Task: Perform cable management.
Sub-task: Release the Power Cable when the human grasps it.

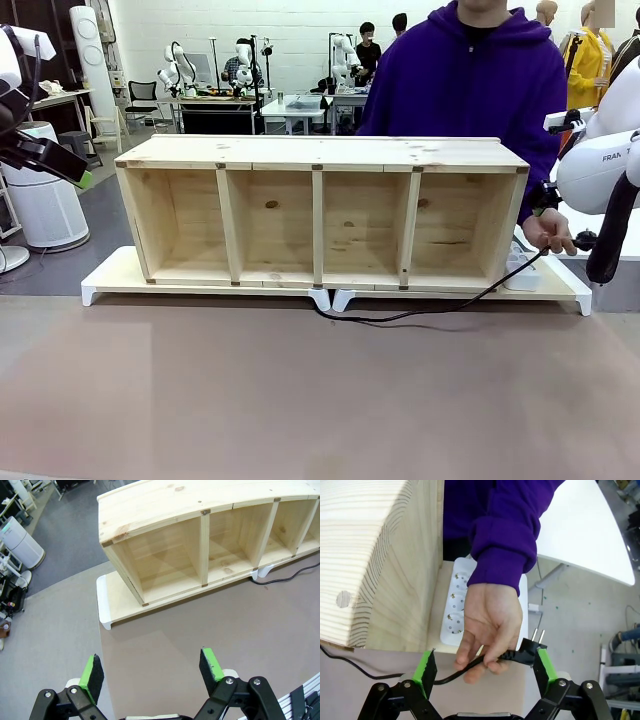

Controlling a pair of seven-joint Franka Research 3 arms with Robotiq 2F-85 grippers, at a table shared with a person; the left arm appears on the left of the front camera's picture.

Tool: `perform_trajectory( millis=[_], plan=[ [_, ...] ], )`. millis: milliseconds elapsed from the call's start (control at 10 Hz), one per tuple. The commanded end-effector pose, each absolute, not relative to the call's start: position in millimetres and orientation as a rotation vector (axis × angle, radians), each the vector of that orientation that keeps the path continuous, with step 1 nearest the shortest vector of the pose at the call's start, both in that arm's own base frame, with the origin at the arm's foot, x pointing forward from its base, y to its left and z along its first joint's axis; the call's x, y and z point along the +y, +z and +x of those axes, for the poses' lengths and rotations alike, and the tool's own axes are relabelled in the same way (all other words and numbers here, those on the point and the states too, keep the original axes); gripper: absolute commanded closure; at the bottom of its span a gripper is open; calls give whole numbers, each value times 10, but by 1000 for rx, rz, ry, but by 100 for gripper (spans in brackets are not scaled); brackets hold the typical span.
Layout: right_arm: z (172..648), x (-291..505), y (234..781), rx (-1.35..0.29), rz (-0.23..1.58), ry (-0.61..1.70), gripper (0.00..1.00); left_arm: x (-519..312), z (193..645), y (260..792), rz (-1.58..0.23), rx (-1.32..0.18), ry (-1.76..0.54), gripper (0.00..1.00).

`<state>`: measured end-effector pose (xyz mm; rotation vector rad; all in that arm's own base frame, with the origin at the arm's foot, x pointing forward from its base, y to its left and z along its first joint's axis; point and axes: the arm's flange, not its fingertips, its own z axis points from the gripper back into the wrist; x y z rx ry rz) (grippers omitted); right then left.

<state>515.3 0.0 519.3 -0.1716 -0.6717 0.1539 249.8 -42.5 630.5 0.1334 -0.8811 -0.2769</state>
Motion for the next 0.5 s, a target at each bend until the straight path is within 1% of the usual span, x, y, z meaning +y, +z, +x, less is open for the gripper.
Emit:
perform_trajectory(
  millis=[0, 400],
  plan=[
    [5155, 2, 5197, -672, -172, 154, 0, -428, 2518, 6311, 138, -892, -280, 0],
    [5155, 2, 5197, -672, -172, 154, 0, -428, 2518, 6311, 138, -892, -280, 0]
  ],
)
